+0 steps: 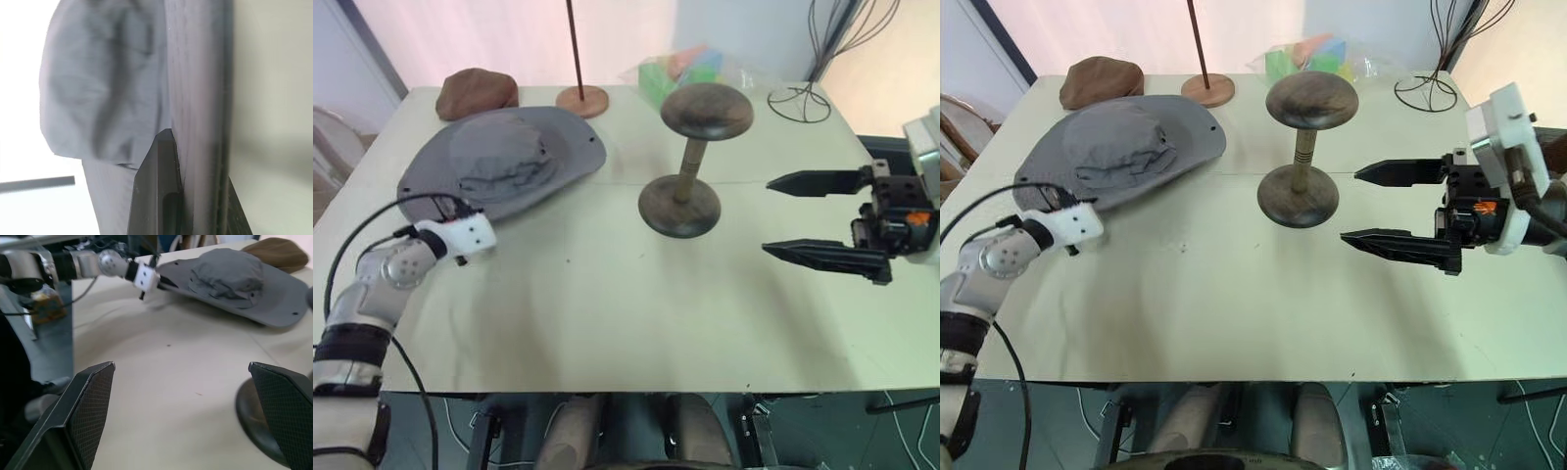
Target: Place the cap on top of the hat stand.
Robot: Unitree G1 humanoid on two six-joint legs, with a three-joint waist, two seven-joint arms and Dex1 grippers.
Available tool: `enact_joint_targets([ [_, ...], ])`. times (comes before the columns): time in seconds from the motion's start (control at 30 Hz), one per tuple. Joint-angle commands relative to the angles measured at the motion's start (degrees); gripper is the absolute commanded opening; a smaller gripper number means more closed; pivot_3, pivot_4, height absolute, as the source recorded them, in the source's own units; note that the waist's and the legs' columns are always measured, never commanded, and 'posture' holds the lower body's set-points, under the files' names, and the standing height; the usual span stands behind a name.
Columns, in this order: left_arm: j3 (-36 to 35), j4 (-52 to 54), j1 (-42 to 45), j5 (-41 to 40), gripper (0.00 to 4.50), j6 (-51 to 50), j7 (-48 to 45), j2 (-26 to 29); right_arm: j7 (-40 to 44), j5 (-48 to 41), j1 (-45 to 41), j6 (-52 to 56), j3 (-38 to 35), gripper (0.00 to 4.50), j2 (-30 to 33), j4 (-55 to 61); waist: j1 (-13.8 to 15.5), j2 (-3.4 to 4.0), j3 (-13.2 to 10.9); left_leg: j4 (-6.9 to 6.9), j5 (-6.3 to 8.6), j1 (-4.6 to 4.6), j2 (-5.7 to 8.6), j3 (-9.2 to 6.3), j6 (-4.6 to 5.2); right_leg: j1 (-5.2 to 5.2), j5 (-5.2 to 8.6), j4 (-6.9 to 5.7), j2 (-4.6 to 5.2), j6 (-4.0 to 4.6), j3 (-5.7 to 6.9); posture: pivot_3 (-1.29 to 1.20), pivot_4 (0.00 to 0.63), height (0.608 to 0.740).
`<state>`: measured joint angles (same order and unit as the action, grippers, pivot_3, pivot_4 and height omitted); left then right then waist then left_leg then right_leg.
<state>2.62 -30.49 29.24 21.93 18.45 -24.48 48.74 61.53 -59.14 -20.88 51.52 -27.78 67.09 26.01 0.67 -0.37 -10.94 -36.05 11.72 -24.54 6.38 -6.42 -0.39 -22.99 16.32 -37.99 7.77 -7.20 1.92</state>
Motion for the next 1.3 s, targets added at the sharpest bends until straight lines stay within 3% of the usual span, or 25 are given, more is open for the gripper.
enact_joint_targets([
  [0.03, -3.2, 2.1, 6.2, -5.2, 0.02, -1.7, -3.0, 1.3, 0.5, 1.3, -0.1, -1.5, -3.8, 4.5, 2.0, -0.5, 0.1, -0.02, 0.0, -0.01, 0.0, -0.03, -0.02, 0.0, 0.0, -0.02, -0.02, 0.0, -0.02, 0.03, 0.0, 0.0, 0.15, 0.74],
  [0.17, -4.6, 7.5, 14.4, -10.7, 0.02, -7.6, -10.2, 1.9, 1.7, 3.2, 1.2, -2.0, -7.1, 4.5, 3.4, -2.4, 0.2, -0.18, -0.1, -0.08, 0.0, -0.09, -0.03, 0.0, 0.0, -0.02, -0.03, 0.01, -0.04, 0.03, 0.0, 0.0, 0.15, 0.74],
  [0.3, -4.8, 12.3, 25.6, -16.7, 0.02, -20.2, -16.4, -0.1, 2.3, 4.4, 1.7, -2.2, -9.6, 4.5, 4.1, -4.5, 0.0, -0.25, -0.1, -0.14, -0.01, -0.24, -0.01, 0.01, 0.01, -0.1, -0.11, 0.07, -0.07, -0.04, -0.01, 0.0, 0.15, 0.74],
  [0.4, -3.9, 12.2, 34.9, -19.1, 0.02, -25.9, -17.8, -3.3, 2.6, 5.2, 2.2, -2.6, -10.5, 4.5, 4.2, -5.5, 0.0, -0.28, -0.1, -0.16, -0.01, -0.26, -0.01, 0.02, 0.02, -0.1, -0.12, 0.04, -0.09, -0.06, 0.0, 0.0, 0.15, 0.74],
  [0.5, -1.7, 10.5, 44.0, -19.3, 0.02, -24.6, -18.1, -8.0, 2.7, 6.2, 2.8, -3.2, -11.1, 4.5, 4.0, -6.2, 0.0, -0.34, -0.2, -0.15, -0.02, -0.26, -0.02, 0.02, 0.03, -0.11, -0.12, 0.02, -0.11, -0.06, 0.01, 0.0, 0.15, 0.74],
  [0.63, 0.5, 11.6, 48.0, -18.7, 0.02, -17.9, -18.4, -12.0, 2.6, 7.2, 4.0, -2.7, -13.6, 4.5, 4.1, -6.8, -0.3, -0.32, -0.2, -0.16, -0.01, -0.26, -0.01, 0.09, 0.04, -0.09, -0.13, 0.05, -0.09, -0.09, -0.03, 0.0, 0.15, 0.74],
  [0.77, 2.3, 15.8, 44.5, -17.3, 0.02, -8.4, -18.1, -13.3, 2.2, 7.4, 5.8, -1.0, -17.4, 4.5, 4.0, -6.8, -0.5, -0.3, -0.1, -0.14, -0.01, -0.25, -0.07, 0.1, 0.04, -0.15, -0.14, 0.01, -0.13, -0.08, -0.04, 0.0, 0.15, 0.74],
  [1.03, 6.3, 10.3, 30.9, -5.0, 0.02, 24.8, -8.8, -8.9, 1.1, 7.5, 10.7, 1.7, -24.3, 4.5, 2.7, -5.1, 0.0, -0.33, -0.2, -0.17, -0.02, -0.1, -0.14, 0.19, 0.03, -0.08, -0.26, 0.01, -0.15, 0.1, -0.13, 0.0, 0.15, 0.74],
  [1.2, 7.6, 4.9, 29.5, 5.3, 0.02, 43.8, 0.5, -7.7, 0.4, 7.7, 12.2, 1.4, -25.3, 4.5, 2.3, -5.4, 0.2, -0.33, -0.2, -0.19, -0.01, -0.11, -0.11, 0.19, 0.03, -0.01, -0.29, 0.12, -0.11, 0.06, -0.13, 0.0, 0.15, 0.74],
  [1.3, 7.9, 2.1, 30.0, 12.6, 0.02, 49.8, 6.6, -8.0, 0.0, 7.8, 12.5, 1.1, -25.0, 4.5, 2.2, -5.7, 0.2, -0.33, -0.2, -0.16, -0.01, -0.11, -0.1, 0.19, 0.04, 0.0, -0.31, 0.15, -0.11, 0.03, -0.13, 0.0, 0.15, 0.74],
])
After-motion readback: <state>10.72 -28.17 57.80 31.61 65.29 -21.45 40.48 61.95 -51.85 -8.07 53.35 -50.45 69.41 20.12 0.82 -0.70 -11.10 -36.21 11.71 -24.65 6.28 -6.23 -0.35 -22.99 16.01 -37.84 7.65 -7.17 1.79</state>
